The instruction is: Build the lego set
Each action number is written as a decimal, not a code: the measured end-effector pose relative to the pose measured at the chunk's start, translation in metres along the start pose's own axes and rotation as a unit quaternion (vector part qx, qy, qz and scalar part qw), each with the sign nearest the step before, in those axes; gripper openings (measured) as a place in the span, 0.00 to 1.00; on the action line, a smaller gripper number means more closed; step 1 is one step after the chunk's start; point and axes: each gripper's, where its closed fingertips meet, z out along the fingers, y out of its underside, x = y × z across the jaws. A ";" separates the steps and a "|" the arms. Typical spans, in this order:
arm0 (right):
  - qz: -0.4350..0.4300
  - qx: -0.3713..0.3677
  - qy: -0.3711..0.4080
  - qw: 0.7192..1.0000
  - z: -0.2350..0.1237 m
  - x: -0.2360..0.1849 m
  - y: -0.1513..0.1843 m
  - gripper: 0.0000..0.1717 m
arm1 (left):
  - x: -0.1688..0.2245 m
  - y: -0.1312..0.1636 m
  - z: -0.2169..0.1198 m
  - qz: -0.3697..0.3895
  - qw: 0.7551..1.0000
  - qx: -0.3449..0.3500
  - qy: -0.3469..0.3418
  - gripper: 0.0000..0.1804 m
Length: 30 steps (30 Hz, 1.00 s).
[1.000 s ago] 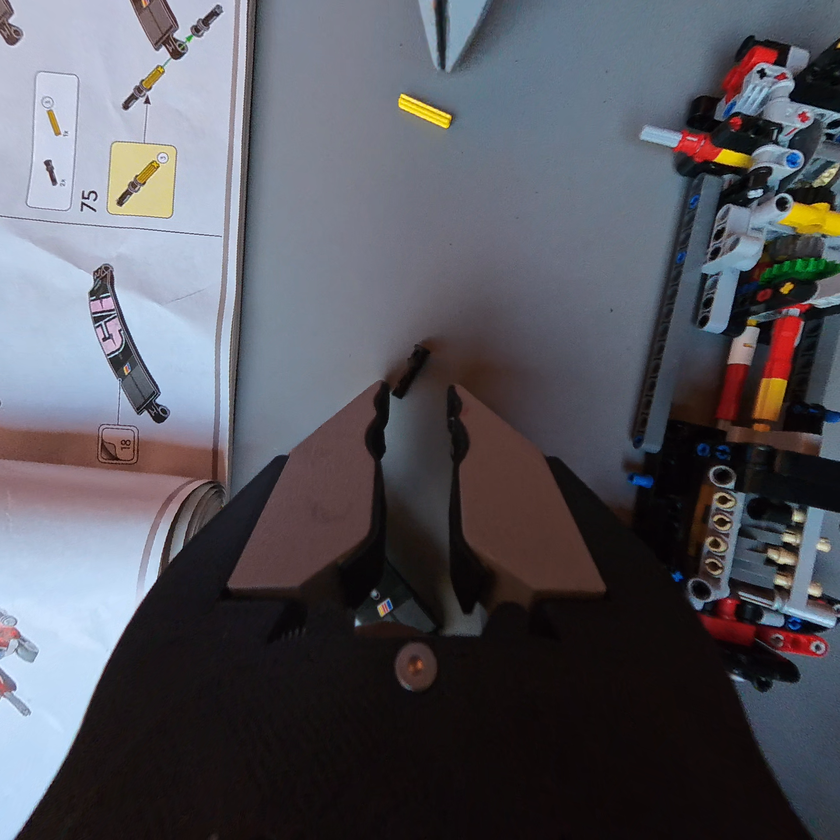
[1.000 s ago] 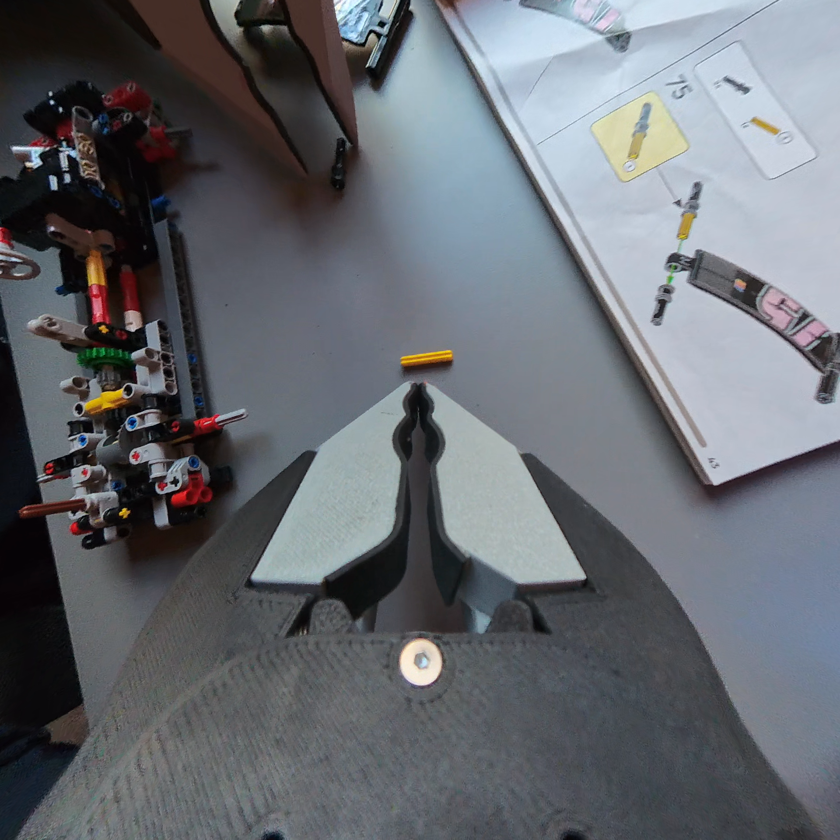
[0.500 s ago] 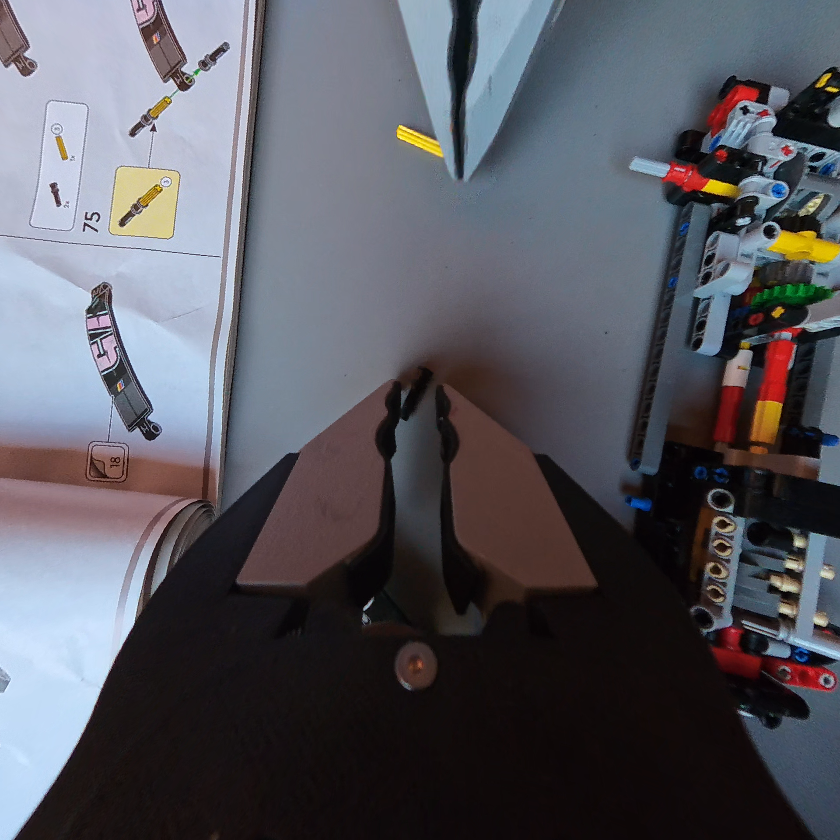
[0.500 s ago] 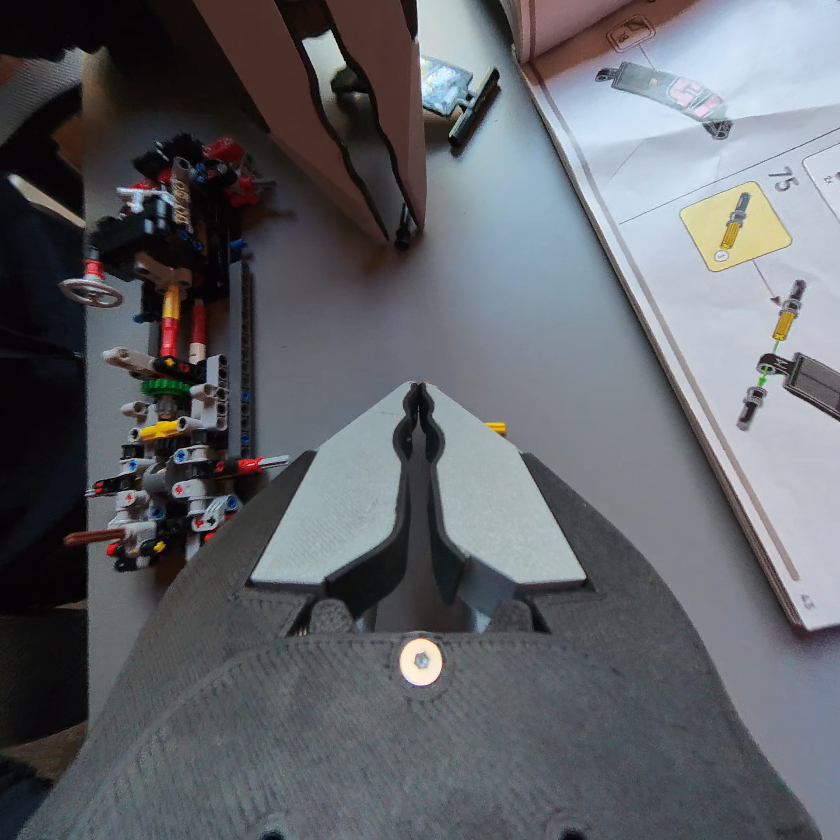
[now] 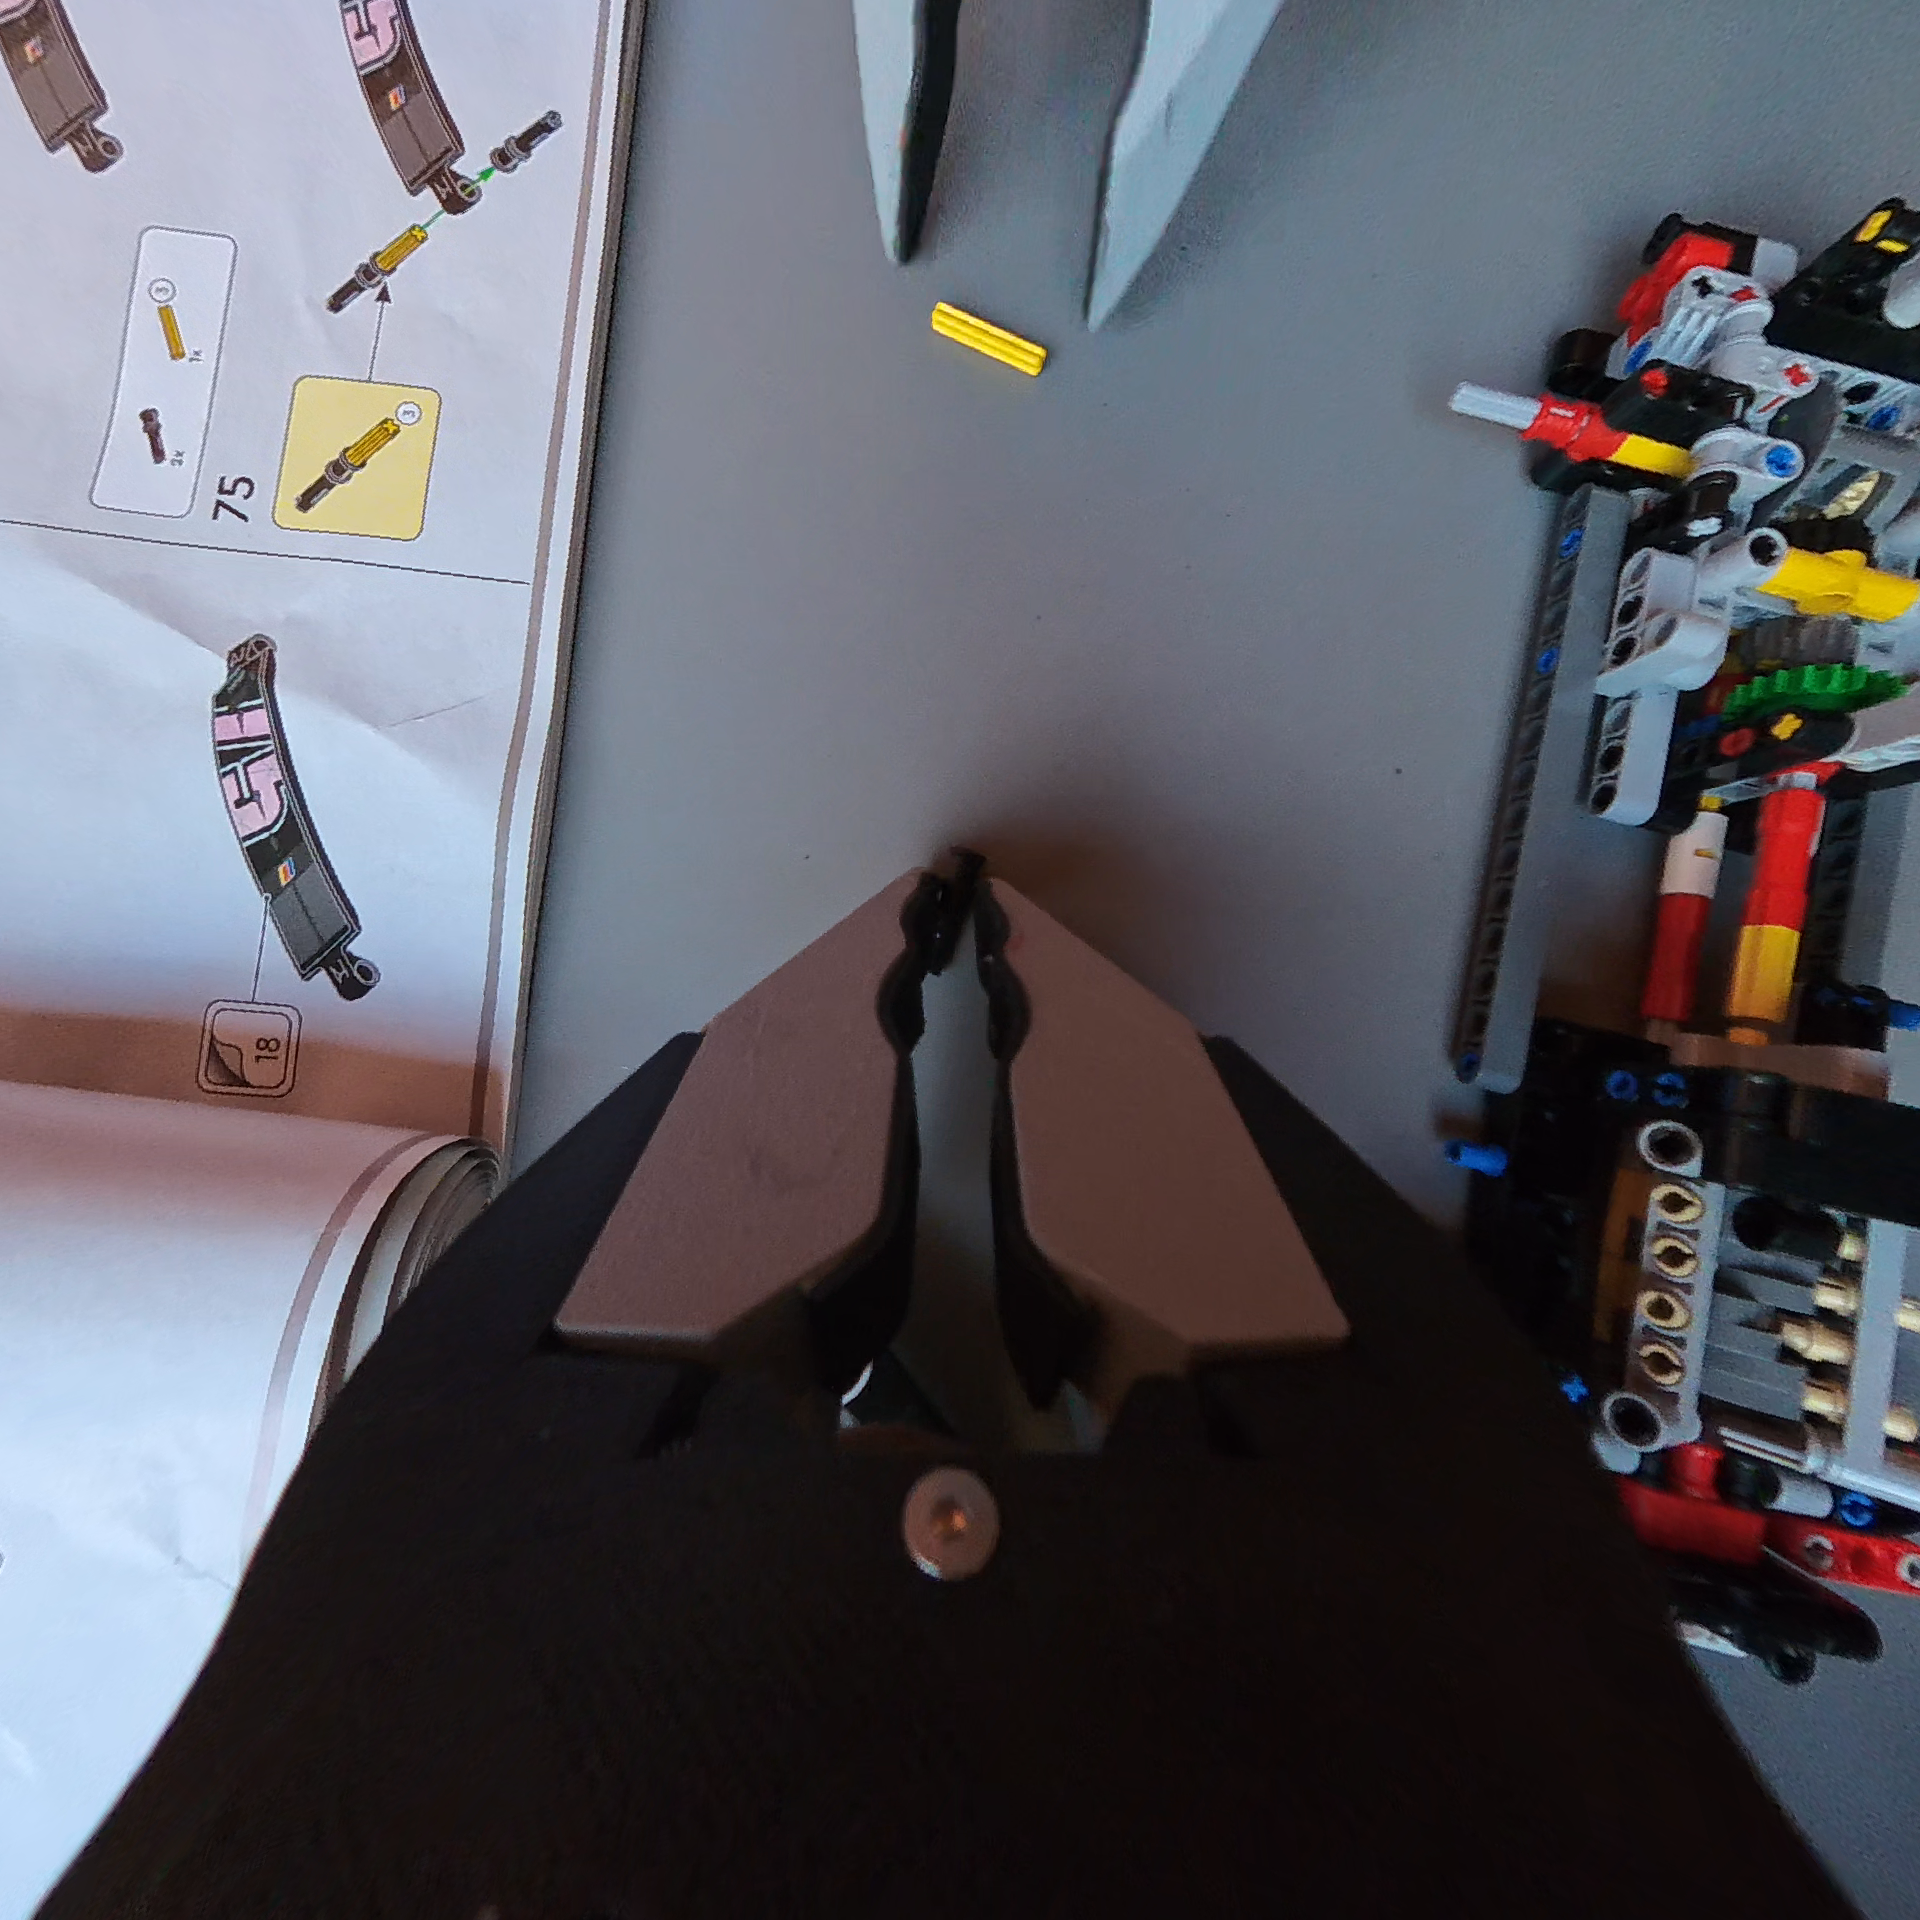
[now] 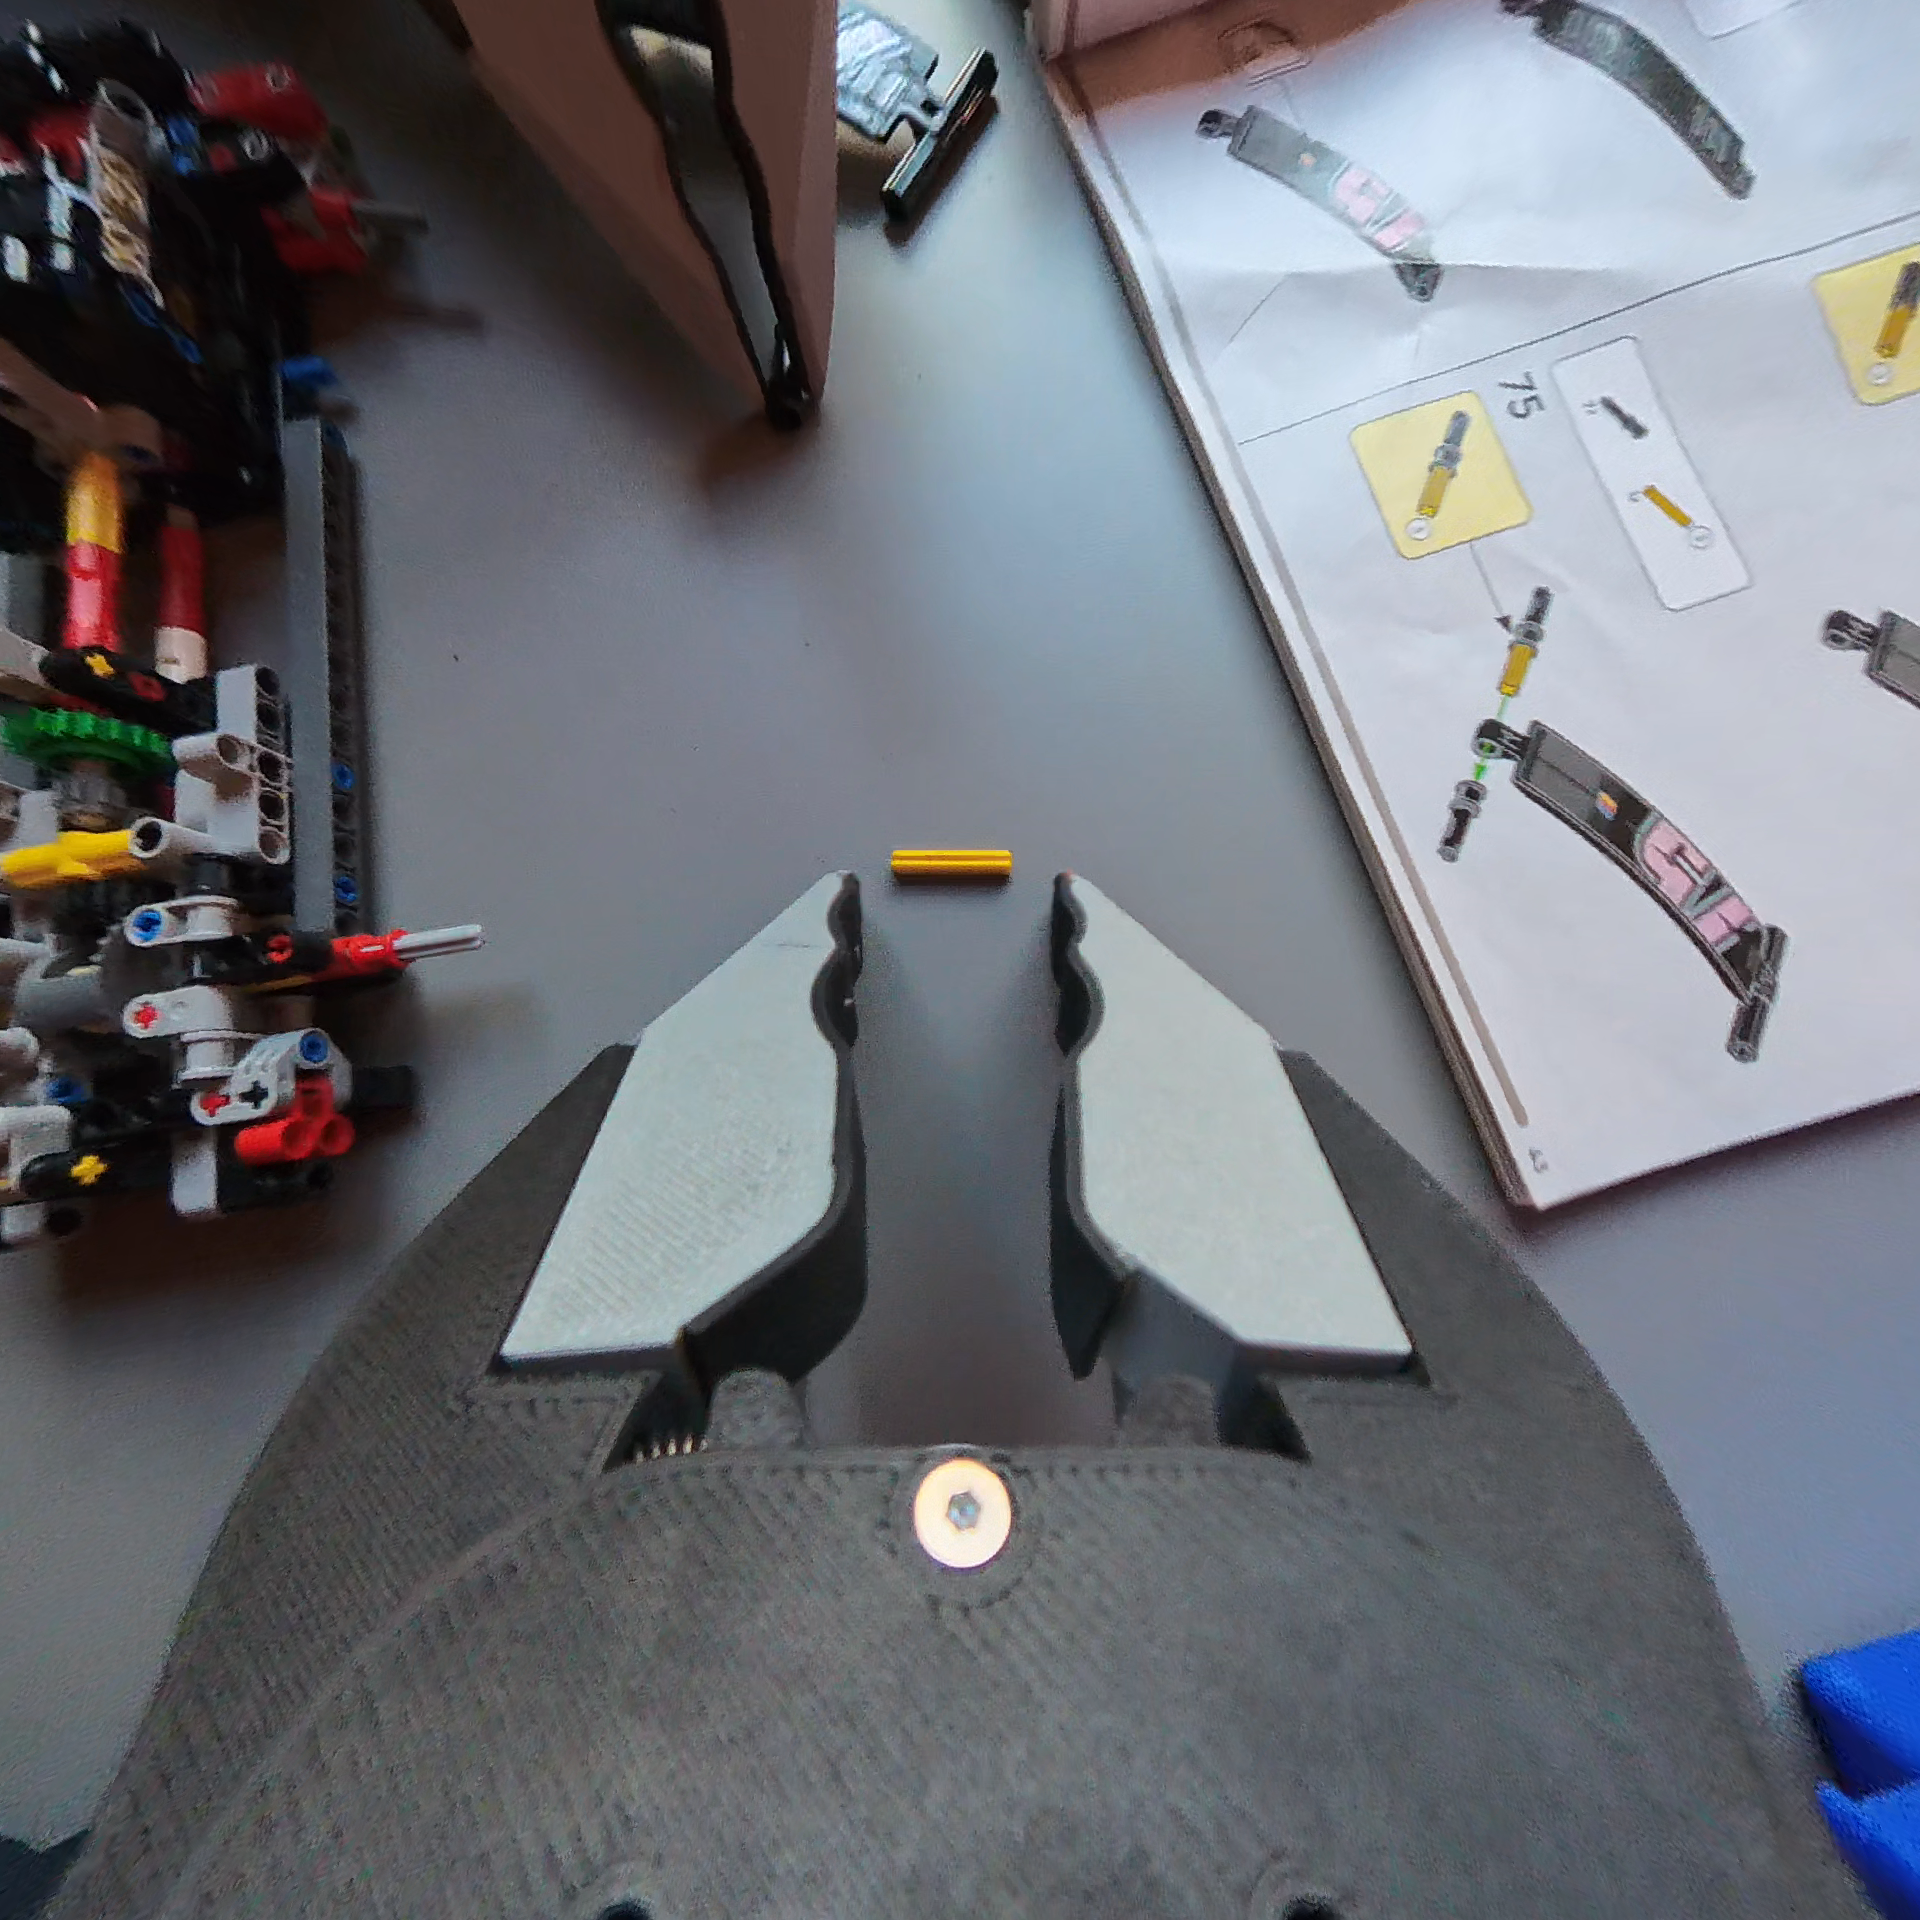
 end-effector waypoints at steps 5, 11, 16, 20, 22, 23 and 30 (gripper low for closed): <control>-0.007 0.019 -0.028 0.999 0.007 -0.009 -0.006 0.23 | 0.001 0.000 0.000 0.000 1.000 0.004 -0.003 0.02; -0.018 0.008 -0.051 0.998 0.006 -0.019 -0.003 0.18 | 0.001 0.000 0.000 -0.002 1.000 0.008 -0.004 0.02; -0.003 -0.007 -0.082 0.997 -0.001 -0.028 0.004 0.16 | 0.001 0.000 0.000 -0.023 1.000 0.017 0.010 0.02; 0.009 -0.011 -0.100 0.995 -0.004 -0.031 0.009 0.13 | 0.001 0.000 0.000 -0.023 1.000 0.017 0.009 0.02; 0.008 -0.015 -0.100 0.995 -0.003 -0.031 0.010 0.06 | 0.001 -0.001 0.000 -0.028 0.999 0.017 0.008 0.02; 0.005 -0.015 -0.103 0.995 -0.001 -0.032 0.009 0.03 | 0.001 -0.001 0.000 -0.030 0.999 0.016 0.008 0.02; -0.009 -0.015 -0.109 0.994 0.003 -0.039 0.005 0.03 | 0.015 -0.004 0.000 -0.046 0.998 0.009 0.046 0.12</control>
